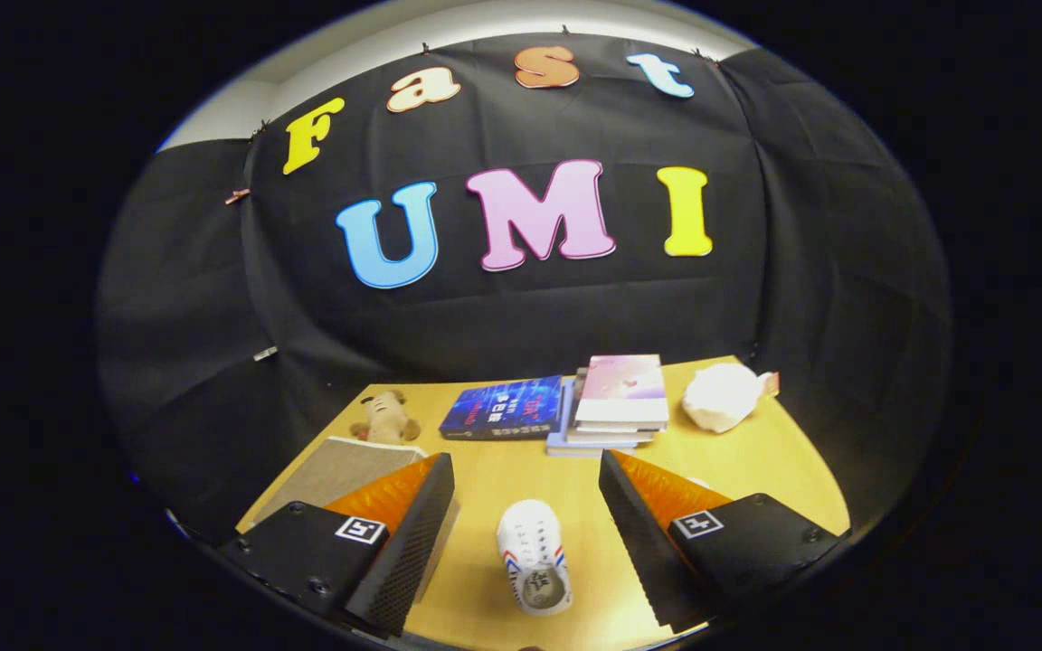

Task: Open the storage box then place both shoes into the box .Put the left shoe in first, then the right shoe, with the right side of both shoes facing outward in a uniform manner.

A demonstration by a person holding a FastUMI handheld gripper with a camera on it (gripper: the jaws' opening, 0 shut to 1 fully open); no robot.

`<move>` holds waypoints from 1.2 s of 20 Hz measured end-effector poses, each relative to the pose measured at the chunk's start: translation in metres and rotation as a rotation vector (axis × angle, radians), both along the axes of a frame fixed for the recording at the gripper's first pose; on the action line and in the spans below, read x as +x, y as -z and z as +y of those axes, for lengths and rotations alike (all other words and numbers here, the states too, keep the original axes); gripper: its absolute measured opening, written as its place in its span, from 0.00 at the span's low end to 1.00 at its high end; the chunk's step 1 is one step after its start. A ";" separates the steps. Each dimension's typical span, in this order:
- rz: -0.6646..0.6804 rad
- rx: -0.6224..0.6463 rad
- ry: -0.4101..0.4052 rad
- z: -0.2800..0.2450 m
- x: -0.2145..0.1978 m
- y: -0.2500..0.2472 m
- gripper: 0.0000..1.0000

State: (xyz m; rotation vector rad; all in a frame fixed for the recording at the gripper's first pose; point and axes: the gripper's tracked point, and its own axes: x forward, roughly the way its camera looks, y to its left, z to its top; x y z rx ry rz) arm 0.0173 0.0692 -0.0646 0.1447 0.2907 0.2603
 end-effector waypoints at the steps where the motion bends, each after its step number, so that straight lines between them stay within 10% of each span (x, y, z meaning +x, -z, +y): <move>1: 0.031 0.034 -0.042 0.009 0.000 0.007 0.99; 12: 0.428 0.353 -0.420 0.094 -0.047 0.093 0.98; 24: 0.657 0.568 -0.600 0.153 -0.057 0.151 0.98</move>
